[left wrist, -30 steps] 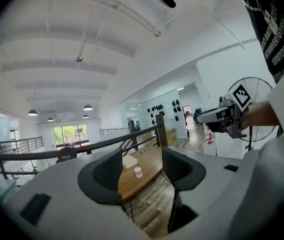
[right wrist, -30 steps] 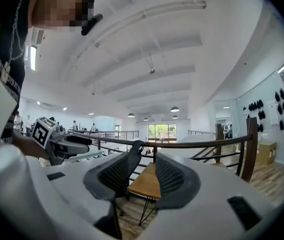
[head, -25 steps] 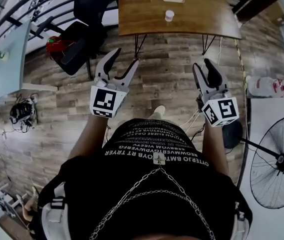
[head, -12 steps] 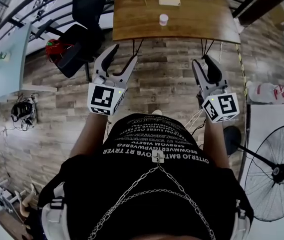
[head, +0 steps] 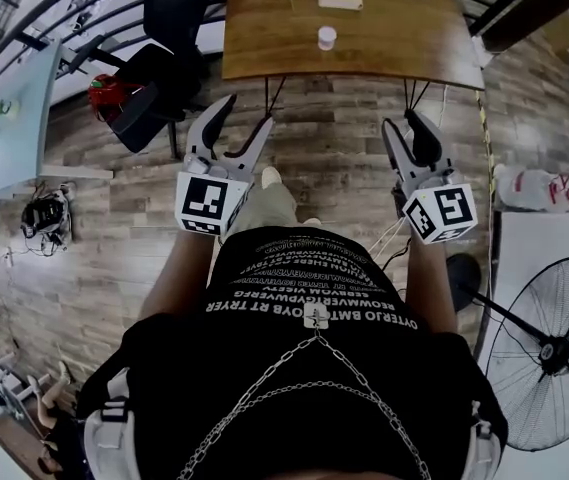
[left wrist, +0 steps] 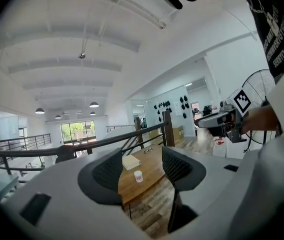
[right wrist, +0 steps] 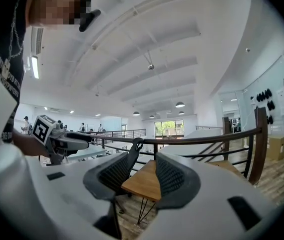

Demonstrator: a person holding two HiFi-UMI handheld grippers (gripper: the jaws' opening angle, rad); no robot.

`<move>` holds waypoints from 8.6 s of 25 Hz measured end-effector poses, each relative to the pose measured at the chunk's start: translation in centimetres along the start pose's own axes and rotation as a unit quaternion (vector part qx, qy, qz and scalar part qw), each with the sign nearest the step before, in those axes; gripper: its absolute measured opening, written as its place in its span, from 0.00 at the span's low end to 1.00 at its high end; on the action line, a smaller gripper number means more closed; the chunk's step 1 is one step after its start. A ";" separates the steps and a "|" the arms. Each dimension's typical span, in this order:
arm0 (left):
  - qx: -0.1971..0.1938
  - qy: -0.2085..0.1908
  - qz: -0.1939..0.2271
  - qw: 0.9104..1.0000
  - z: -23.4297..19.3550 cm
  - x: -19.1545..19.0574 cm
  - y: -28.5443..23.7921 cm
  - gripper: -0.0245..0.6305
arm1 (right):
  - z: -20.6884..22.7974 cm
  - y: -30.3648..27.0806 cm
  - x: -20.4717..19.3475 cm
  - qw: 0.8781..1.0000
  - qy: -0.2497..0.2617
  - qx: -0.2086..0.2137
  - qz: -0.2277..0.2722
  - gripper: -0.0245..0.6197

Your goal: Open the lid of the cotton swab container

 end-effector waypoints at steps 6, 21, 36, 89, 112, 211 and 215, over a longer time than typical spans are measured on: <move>-0.017 0.002 0.002 1.000 -0.5 -0.1 -2.2 0.42 | 0.7 -0.3 -0.2 1.000 -0.003 -0.012 0.000 0.29; -0.055 -0.008 0.004 0.998 -6.2 0.4 -10.8 0.42 | 5.0 -7.7 0.2 0.999 -0.023 -0.039 -0.005 0.28; -0.071 0.000 -0.003 0.997 -15.7 -1.0 -19.8 0.42 | 6.8 -20.6 0.3 0.999 -0.038 -0.018 -0.035 0.29; -0.189 0.032 -0.131 0.973 -9.0 -25.3 -40.8 0.46 | 16.8 -33.4 -6.6 0.984 -0.099 0.037 -0.142 0.29; -0.204 0.001 -0.204 0.958 -7.5 -32.7 -47.3 0.48 | 18.6 -33.6 -10.1 0.966 -0.169 0.064 -0.186 0.29; -0.200 0.005 -0.139 0.970 -15.3 -2.8 -28.4 0.44 | 1.3 -32.7 4.0 0.989 -0.140 0.041 -0.019 0.44; -0.180 0.010 -0.134 0.974 -17.2 -2.8 -28.7 0.44 | 2.5 -33.2 4.5 0.991 -0.128 0.024 -0.017 0.43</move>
Point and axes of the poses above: the fingertips, and each gripper's own axes: y backward along the fingers, z to its right, x out of its top, the point moved 2 cm from there along y, backward along the fingers, and after that the axes turned 7 degrees about -x, right-handed, at the moved point
